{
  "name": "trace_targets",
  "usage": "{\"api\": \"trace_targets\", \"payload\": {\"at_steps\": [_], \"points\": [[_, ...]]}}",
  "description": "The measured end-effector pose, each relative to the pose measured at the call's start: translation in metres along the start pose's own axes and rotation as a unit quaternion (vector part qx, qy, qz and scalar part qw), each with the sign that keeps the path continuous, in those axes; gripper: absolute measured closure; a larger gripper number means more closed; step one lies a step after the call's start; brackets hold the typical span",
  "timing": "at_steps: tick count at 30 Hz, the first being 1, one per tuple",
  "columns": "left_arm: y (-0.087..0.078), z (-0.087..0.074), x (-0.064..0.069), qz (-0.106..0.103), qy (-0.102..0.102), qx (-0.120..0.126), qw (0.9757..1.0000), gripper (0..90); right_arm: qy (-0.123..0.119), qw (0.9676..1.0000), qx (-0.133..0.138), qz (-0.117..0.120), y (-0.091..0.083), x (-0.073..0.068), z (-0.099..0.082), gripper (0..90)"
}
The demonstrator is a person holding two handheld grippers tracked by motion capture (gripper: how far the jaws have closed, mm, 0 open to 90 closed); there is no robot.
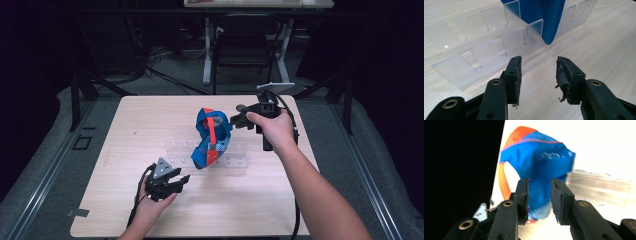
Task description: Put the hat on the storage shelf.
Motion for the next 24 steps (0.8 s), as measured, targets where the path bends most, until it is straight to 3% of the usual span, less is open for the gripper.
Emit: {"api": "trace_targets", "payload": {"at_steps": [5, 10, 14, 19, 24], "points": [[-0.007, -0.003, -0.006, 0.005, -0.004, -0.002, 1.0, 53.9, -0.018, 0.9996, -0.003, -0.023, -0.003, 0.006, -0.009, 64.8], [-0.016, -0.006, -0.015, 0.013, -0.012, 0.002, 0.9998, 52.0, -0.03, 0.9992, -0.006, -0.026, -0.008, 0.007, -0.016, 63.7], [-0.021, -0.008, -0.021, 0.016, -0.024, 0.004, 0.9996, 49.9, -0.039, 0.9989, 0.007, -0.023, -0.011, 0.008, -0.021, 62.9], [-0.027, -0.013, -0.028, 0.018, -0.029, 0.001, 0.9994, 49.5, -0.057, 0.9973, 0.008, -0.046, -0.012, 0.015, -0.035, 62.1], [-0.033, -0.019, -0.034, 0.022, -0.033, 0.0, 0.9992, 49.0, -0.064, 0.9966, 0.011, -0.051, -0.015, 0.022, -0.051, 61.7]]}}
Point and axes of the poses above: each handheld gripper's, and its own axes: y roughly forward along the jaws, z roughly out of its top, x roughly to its right, the point moved 7 cm from there along y, roughly forward along the jaws, and after that the axes turned 12 degrees about -y, right-handed, at the moved point
